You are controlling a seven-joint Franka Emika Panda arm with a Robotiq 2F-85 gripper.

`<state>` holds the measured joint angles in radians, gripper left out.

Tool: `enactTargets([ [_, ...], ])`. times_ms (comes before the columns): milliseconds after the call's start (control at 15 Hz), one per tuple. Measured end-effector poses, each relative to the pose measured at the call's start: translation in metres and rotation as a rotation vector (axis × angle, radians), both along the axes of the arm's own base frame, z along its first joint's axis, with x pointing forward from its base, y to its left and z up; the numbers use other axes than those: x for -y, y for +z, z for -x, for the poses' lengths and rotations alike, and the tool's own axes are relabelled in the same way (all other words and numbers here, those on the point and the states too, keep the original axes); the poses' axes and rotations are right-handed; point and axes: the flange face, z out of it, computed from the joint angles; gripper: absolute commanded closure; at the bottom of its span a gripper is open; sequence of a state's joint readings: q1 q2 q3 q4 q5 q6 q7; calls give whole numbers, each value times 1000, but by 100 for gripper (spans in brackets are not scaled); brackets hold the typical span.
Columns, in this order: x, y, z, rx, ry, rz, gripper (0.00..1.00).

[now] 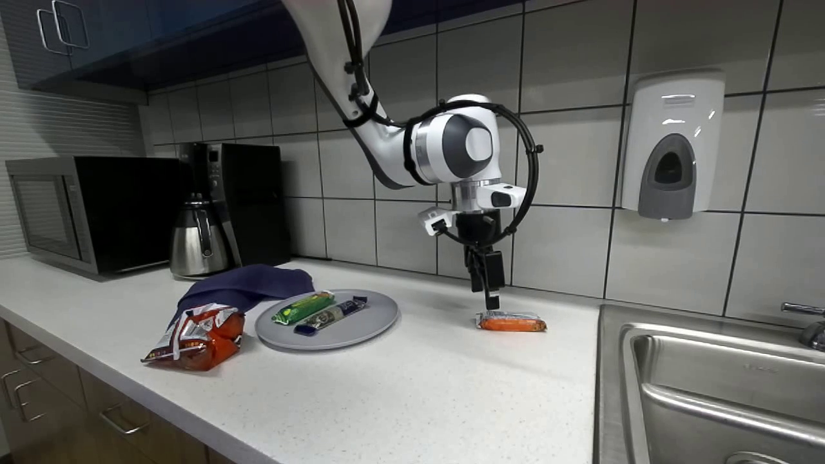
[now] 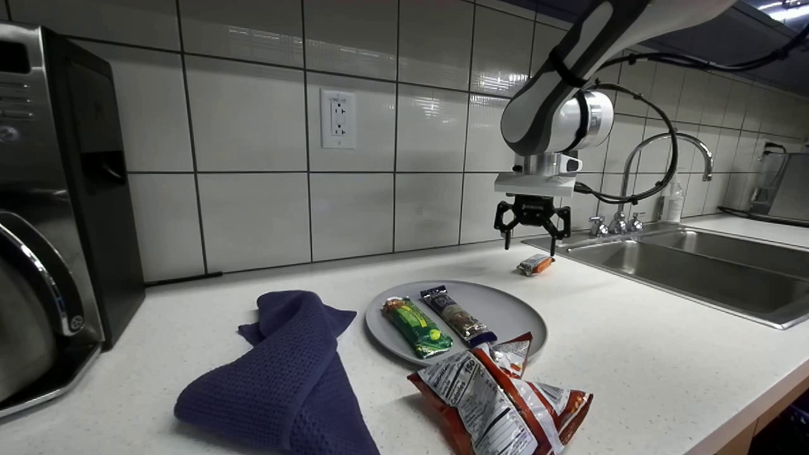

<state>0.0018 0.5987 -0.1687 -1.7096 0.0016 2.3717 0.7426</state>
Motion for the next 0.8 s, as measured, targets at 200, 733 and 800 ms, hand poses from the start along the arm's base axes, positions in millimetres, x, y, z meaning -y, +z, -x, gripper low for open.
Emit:
enactTargets([
  [200,8,-3,-9,15,-34,-21,0],
  [733,10,-6,-24,40,-141,-69,0],
  [800,10,-6,-25,43,-148,-70,0],
])
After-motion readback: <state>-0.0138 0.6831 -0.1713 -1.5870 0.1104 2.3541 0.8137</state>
